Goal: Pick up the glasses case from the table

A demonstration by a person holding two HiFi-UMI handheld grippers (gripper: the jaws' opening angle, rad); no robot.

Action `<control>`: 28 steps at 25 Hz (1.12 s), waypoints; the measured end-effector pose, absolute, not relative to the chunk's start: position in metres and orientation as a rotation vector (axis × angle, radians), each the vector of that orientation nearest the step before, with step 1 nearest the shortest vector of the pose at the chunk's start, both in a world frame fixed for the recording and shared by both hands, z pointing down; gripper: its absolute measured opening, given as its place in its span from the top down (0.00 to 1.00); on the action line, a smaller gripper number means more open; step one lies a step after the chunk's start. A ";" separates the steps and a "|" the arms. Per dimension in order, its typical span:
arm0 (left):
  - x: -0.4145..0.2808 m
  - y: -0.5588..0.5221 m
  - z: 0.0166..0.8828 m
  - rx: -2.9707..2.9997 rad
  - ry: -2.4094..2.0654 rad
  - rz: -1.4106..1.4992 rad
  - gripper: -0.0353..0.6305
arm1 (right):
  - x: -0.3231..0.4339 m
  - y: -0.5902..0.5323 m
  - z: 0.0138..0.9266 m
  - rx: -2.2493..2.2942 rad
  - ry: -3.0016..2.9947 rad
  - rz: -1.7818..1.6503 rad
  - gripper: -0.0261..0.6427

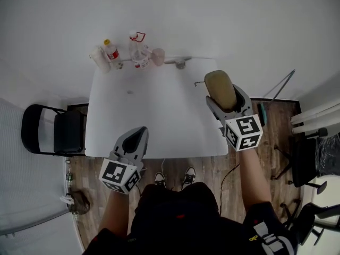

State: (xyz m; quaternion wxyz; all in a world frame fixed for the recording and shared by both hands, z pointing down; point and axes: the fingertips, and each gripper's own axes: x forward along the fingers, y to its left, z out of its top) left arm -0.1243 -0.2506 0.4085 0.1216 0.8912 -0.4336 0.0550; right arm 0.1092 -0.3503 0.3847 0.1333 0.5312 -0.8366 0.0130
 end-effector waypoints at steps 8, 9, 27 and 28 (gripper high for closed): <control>-0.122 -0.233 0.359 2.695 -1.252 0.062 0.92 | 0.094 -0.256 0.317 1.633 -2.592 -0.017 0.37; -0.120 -0.231 0.354 2.711 -1.246 0.051 0.92 | 0.094 -0.248 0.313 1.648 -2.602 -0.023 0.37; -0.096 -0.206 0.323 2.813 -1.155 -0.002 0.92 | 0.093 -0.195 0.291 1.665 -2.605 -0.132 0.37; -0.095 -0.206 0.323 2.813 -1.150 -0.001 0.92 | 0.093 -0.195 0.292 1.666 -2.602 -0.132 0.37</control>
